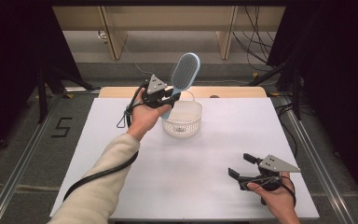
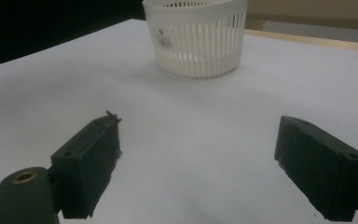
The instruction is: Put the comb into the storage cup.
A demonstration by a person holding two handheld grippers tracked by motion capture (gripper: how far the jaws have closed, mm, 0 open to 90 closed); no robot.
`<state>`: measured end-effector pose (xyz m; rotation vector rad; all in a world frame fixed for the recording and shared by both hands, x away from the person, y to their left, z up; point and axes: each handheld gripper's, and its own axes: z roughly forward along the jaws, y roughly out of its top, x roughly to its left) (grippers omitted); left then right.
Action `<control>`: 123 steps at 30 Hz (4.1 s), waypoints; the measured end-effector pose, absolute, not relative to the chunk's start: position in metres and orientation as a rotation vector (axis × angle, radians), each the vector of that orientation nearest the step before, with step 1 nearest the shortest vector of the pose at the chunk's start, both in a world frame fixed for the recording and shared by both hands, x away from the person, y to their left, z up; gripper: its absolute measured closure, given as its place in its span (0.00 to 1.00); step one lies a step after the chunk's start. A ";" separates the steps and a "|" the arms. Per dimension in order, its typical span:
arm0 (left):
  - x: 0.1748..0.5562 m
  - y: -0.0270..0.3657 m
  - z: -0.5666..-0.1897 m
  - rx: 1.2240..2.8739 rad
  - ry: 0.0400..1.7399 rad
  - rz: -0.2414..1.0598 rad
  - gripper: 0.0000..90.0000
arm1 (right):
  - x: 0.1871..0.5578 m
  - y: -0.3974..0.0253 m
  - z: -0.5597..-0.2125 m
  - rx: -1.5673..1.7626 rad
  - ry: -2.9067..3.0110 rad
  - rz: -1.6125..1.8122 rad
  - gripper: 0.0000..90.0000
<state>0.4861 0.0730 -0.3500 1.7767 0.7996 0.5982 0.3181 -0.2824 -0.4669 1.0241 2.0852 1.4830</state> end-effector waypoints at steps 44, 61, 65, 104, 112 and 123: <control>0.497 0.066 -0.352 1.787 0.807 0.588 0.78 | 0.318 -0.282 -0.467 1.026 2.079 1.489 0.17; 0.502 0.062 -0.351 1.791 0.798 0.590 0.78 | 0.318 -0.283 -0.467 1.026 2.082 1.485 0.17; 0.503 0.062 -0.351 1.792 0.796 0.596 0.78 | 0.318 -0.283 -0.466 1.034 2.077 1.491 0.17; 0.513 0.060 -0.353 1.790 0.801 0.580 0.78 | 0.318 -0.283 -0.466 1.009 2.074 1.491 0.16; 0.516 0.059 -0.356 1.791 0.800 0.585 0.78 | 0.318 -0.283 -0.466 1.008 2.076 1.492 0.16; 0.519 0.061 -0.357 1.787 0.799 0.589 0.78 | 0.318 -0.283 -0.466 1.012 2.076 1.500 0.16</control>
